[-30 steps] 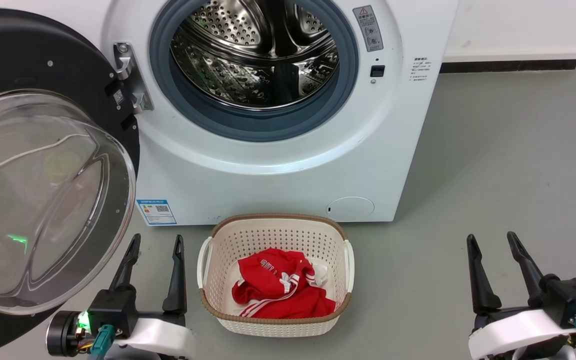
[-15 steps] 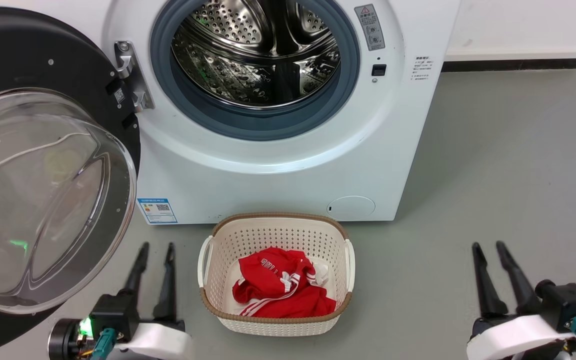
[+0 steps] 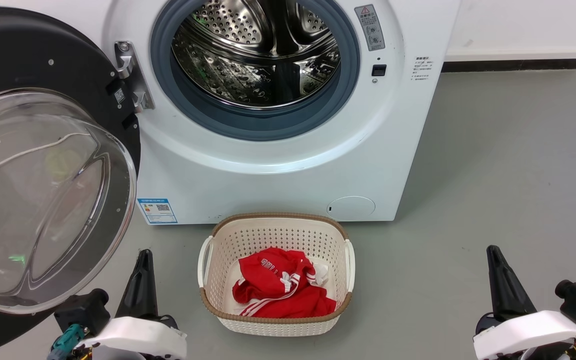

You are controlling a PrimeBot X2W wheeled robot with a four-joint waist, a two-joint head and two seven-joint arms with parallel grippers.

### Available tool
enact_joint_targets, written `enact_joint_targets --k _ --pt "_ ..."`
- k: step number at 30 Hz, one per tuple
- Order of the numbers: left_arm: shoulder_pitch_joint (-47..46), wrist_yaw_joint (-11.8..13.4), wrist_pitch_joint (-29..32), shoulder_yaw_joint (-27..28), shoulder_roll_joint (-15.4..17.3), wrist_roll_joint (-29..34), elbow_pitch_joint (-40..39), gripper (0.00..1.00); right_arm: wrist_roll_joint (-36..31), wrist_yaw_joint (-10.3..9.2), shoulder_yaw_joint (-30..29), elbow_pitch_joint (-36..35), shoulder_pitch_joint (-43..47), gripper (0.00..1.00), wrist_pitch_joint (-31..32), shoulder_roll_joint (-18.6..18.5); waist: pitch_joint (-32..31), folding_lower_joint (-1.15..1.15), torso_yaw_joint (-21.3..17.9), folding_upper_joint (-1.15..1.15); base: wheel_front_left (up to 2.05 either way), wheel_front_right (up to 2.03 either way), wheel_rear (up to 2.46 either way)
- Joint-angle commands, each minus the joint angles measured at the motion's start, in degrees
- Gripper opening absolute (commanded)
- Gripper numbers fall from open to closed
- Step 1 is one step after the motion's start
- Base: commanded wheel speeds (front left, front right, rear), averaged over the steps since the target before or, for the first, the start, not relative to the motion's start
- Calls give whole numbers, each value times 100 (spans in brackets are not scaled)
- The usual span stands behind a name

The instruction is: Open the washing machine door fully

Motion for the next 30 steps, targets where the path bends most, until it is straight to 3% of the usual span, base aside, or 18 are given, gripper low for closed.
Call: enact_joint_targets --k 1,30 --pt "-178 -22 42 18 14 -260 -60 0 252 1 -22 -56 -170 0 34 -34 0 0 1 0 0 0 0" --pt "-351 -175 637 175 1 -2852 151 0 2741 0 -129 201 -411 0 504 -63 -2 0 3 0 0 0 0"
